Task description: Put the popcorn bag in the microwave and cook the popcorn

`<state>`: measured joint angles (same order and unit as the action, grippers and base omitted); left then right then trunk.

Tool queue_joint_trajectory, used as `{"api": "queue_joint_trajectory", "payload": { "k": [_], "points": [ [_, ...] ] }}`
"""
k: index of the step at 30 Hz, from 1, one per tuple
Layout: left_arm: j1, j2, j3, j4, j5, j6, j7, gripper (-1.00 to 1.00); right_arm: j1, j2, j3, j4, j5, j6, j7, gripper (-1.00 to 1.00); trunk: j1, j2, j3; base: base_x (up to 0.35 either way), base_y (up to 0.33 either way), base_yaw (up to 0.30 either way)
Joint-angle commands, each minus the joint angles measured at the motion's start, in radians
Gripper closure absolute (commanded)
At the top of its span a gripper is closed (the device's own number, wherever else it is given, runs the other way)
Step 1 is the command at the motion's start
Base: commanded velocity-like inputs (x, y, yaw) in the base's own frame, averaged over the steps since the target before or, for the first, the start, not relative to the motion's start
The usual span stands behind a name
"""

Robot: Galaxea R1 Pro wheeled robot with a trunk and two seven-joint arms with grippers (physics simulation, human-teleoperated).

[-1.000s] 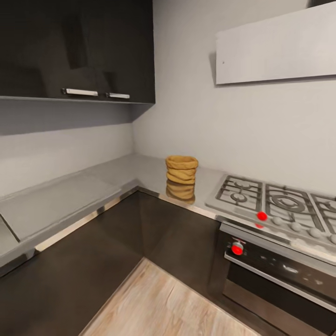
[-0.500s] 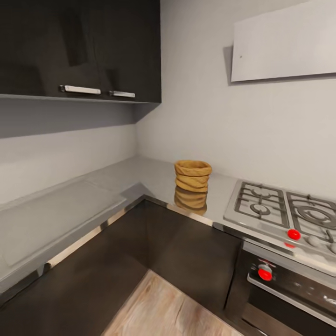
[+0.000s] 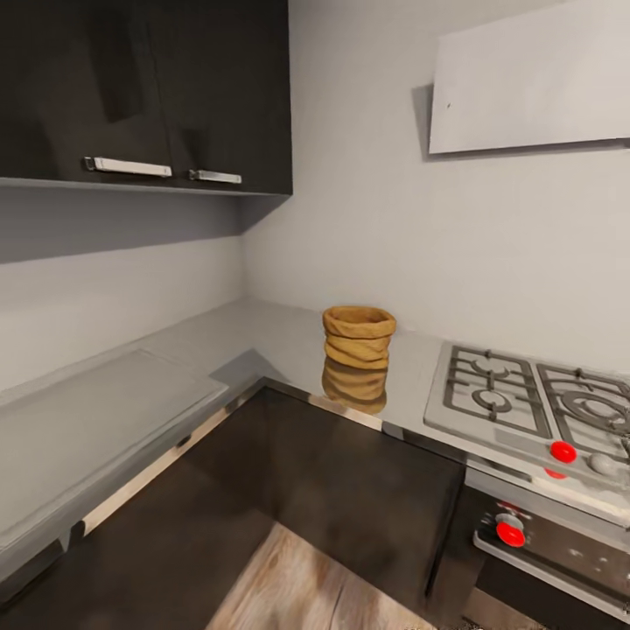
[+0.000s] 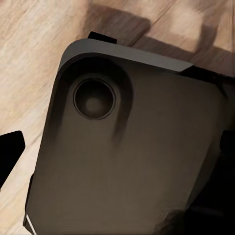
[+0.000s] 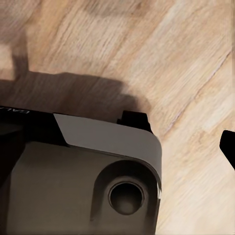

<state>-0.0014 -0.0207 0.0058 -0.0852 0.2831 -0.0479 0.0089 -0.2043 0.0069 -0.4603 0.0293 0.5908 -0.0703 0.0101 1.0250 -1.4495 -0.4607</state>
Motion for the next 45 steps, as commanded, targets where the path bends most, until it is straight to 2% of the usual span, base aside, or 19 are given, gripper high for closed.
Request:
{"api": "queue_joint_trajectory", "payload": {
  "k": [1, 12, 19, 29, 45],
  "points": [
    [0.0, 0.0, 0.0, -0.001, 0.005, -0.003, 0.001, -1.0, -0.001, -0.001, -0.008, 0.003, 0.004, -0.005, 0.001, -1.0, 0.0, -0.001, 0.0, 0.0, 0.0, -0.217],
    [0.0, -0.002, 0.002, -0.006, 0.012, -0.003, 0.002, -1.0, -0.001, -0.002, -0.009, 0.003, 0.003, -0.005, 0.001, -1.0, 0.0, -0.001, 0.006, 0.0, 0.0, -0.218],
    [0.0, 0.002, 0.002, -0.006, 0.047, -0.003, 0.002, -1.0, -0.001, -0.002, -0.009, 0.003, 0.003, -0.005, 0.001, -1.0, -0.027, 0.048, 0.031, 0.0, 0.0, -0.218],
    [0.0, 0.004, 0.0, -0.007, 0.051, -0.003, 0.001, -1.0, -0.001, -0.002, -0.009, 0.003, 0.003, -0.005, 0.001, -1.0, -0.027, 0.048, 0.032, 0.0, 0.0, -0.208],
    [0.0, 0.003, 0.0, -0.004, 0.051, -0.003, 0.001, -1.0, -0.001, -0.002, -0.005, 0.001, 0.007, -0.009, 0.001, -1.0, -0.088, 0.16, 0.082, 0.0, 0.0, -0.018]
  ]
}}
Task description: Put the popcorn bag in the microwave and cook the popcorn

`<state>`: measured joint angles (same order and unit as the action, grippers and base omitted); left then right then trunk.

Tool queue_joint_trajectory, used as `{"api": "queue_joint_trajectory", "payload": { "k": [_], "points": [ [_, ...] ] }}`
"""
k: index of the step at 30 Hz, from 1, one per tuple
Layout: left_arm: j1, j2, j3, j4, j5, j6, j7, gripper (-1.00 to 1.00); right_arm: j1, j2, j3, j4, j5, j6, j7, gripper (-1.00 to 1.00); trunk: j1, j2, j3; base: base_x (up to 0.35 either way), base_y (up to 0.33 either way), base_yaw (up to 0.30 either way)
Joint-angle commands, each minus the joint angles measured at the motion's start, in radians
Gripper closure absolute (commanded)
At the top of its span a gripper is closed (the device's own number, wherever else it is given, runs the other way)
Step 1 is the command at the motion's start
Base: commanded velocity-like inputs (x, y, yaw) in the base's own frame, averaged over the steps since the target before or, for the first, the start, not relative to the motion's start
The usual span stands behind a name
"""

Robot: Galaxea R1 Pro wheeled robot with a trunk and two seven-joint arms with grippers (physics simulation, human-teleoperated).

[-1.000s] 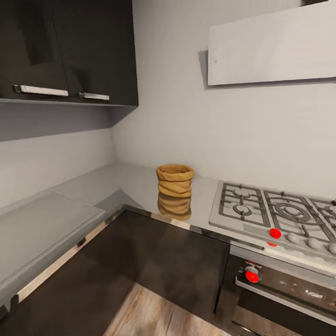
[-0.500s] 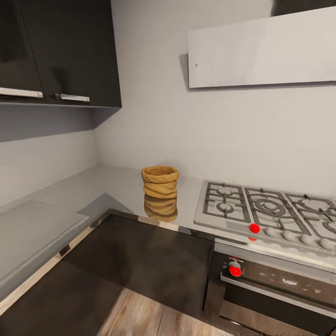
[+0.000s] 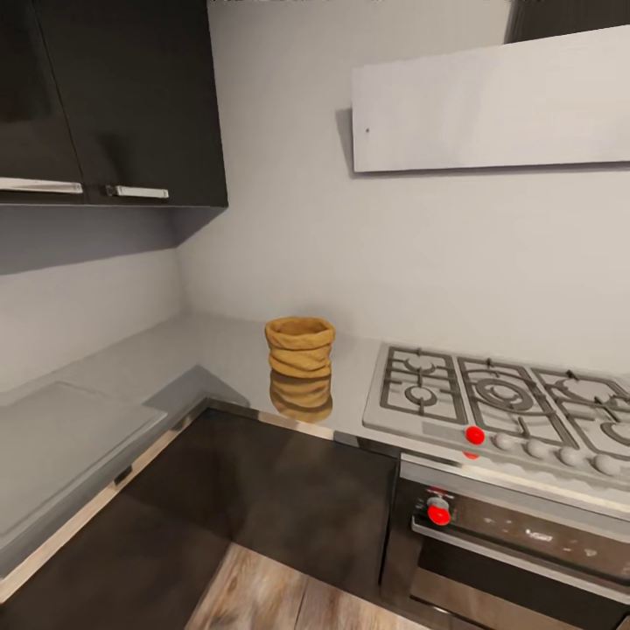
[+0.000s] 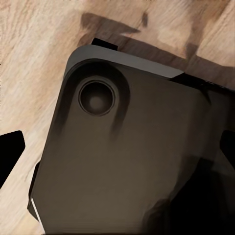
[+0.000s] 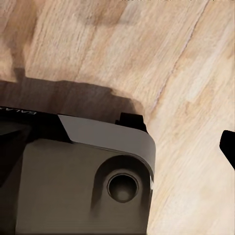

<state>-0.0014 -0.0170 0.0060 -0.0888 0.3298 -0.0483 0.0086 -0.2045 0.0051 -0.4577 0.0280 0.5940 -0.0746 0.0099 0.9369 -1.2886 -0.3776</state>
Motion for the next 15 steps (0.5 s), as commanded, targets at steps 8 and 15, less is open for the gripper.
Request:
{"api": "queue_joint_trajectory", "payload": {
  "k": [8, 15],
  "points": [
    [0.0, -0.001, 0.0, 0.0, 0.003, -0.002, 0.001, -1.0, -0.001, -0.001, -0.007, 0.003, 0.004, -0.004, 0.003, -1.0, -0.031, 0.056, 0.024, 0.0, 0.0, 0.0],
    [0.0, -0.001, -0.001, 0.0, 0.003, -0.002, 0.001, -1.0, -0.001, -0.001, -0.007, 0.003, 0.004, -0.002, 0.002, -1.0, -0.058, 0.105, 0.046, 0.0, 0.0, 0.0]
  ]
}}
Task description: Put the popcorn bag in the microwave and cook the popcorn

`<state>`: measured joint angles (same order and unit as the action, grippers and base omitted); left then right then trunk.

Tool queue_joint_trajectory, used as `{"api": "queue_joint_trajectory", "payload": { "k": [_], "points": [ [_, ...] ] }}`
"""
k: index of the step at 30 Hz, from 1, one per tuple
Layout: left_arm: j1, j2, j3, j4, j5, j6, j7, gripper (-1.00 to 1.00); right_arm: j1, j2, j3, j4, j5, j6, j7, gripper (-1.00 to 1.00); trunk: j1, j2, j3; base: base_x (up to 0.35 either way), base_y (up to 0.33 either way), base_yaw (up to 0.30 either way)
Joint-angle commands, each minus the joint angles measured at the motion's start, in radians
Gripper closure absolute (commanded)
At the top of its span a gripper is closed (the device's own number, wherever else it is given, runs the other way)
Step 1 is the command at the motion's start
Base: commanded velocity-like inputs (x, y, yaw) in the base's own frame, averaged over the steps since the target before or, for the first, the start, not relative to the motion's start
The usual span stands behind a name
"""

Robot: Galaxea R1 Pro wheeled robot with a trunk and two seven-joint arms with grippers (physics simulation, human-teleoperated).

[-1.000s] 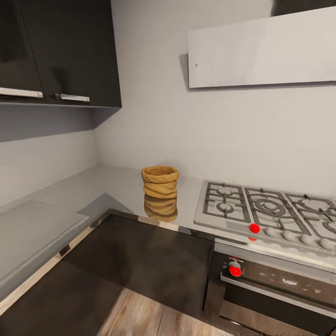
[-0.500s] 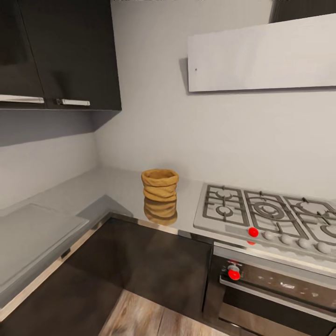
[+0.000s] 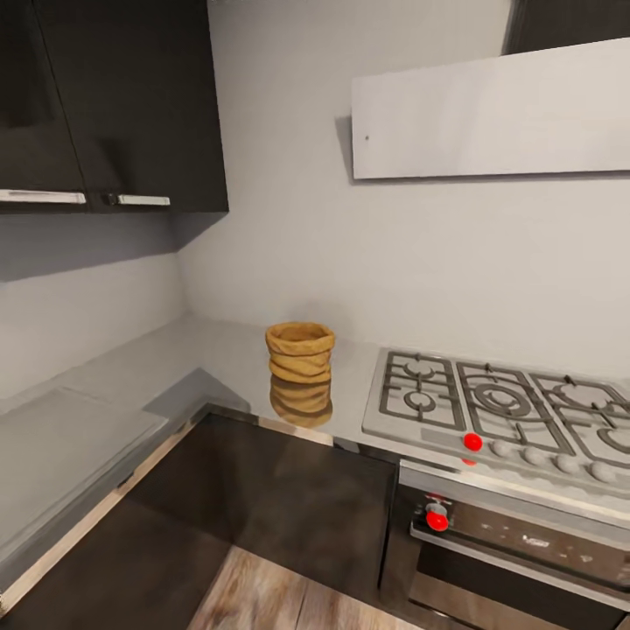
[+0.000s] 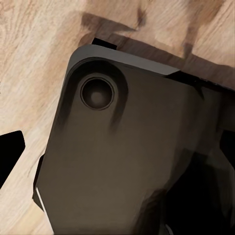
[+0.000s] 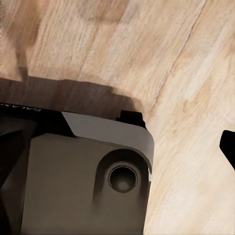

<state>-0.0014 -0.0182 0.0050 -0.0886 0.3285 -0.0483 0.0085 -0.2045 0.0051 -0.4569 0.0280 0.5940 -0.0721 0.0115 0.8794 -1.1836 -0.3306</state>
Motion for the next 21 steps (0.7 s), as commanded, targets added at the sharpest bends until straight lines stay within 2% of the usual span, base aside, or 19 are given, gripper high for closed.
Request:
{"api": "queue_joint_trajectory", "payload": {
  "k": [1, 14, 21],
  "points": [
    [0.0, 0.0, 0.0, 0.0, 0.004, -0.002, 0.001, -1.0, -0.001, -0.001, -0.008, 0.003, 0.004, -0.006, 0.001, -1.0, -0.004, 0.007, 0.002, 0.0, 0.0, 0.0],
    [0.0, 0.0, 0.001, 0.0, 0.004, -0.002, 0.002, -1.0, -0.001, 0.012, -0.008, 0.003, 0.004, -0.002, 0.004, -1.0, -0.054, 0.098, 0.043, 0.0, 0.0, 0.0],
    [0.0, 0.0, 0.001, 0.0, 0.004, -0.002, 0.001, -1.0, -0.001, 0.005, -0.008, 0.003, 0.007, -0.004, 0.006, -1.0, -0.081, 0.147, 0.062, 0.0, 0.0, 0.0]
  ]
}}
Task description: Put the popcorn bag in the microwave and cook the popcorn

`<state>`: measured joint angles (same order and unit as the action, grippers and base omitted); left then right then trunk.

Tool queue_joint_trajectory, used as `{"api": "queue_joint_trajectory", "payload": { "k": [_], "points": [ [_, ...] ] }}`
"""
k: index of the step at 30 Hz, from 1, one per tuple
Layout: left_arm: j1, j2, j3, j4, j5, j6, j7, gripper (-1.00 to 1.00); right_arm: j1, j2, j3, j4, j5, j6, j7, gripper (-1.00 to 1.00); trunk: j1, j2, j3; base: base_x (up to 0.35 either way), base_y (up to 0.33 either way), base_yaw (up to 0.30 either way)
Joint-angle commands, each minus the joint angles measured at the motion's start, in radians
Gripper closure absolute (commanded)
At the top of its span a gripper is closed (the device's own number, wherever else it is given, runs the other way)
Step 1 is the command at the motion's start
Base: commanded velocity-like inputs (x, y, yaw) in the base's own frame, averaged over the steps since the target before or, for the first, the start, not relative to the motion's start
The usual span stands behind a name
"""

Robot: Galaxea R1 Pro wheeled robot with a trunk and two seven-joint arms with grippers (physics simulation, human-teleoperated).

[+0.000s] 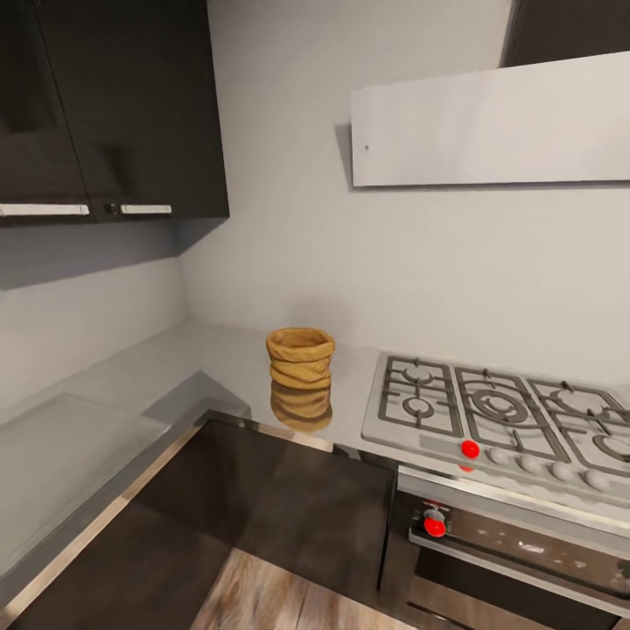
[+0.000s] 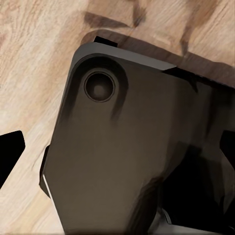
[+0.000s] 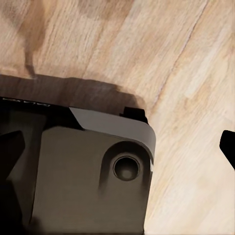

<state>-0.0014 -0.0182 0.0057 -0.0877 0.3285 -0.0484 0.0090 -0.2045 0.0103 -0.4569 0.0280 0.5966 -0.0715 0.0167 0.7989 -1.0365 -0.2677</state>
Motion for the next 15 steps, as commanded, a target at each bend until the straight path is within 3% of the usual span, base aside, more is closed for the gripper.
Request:
{"api": "queue_joint_trajectory", "payload": {
  "k": [1, 15],
  "points": [
    [0.0, 0.0, 0.0, 0.0, 0.004, -0.002, 0.001, -1.0, -0.001, -0.001, -0.008, 0.003, 0.005, -0.005, 0.0, -1.0, -0.004, 0.006, 0.001, 0.0, 0.0, 0.0],
    [0.0, 0.0, 0.0, 0.0, 0.004, -0.002, 0.001, -1.0, -0.001, -0.003, -0.008, 0.003, 0.005, -0.005, 0.0, -1.0, -0.058, 0.104, 0.023, 0.0, 0.0, 0.0]
  ]
}}
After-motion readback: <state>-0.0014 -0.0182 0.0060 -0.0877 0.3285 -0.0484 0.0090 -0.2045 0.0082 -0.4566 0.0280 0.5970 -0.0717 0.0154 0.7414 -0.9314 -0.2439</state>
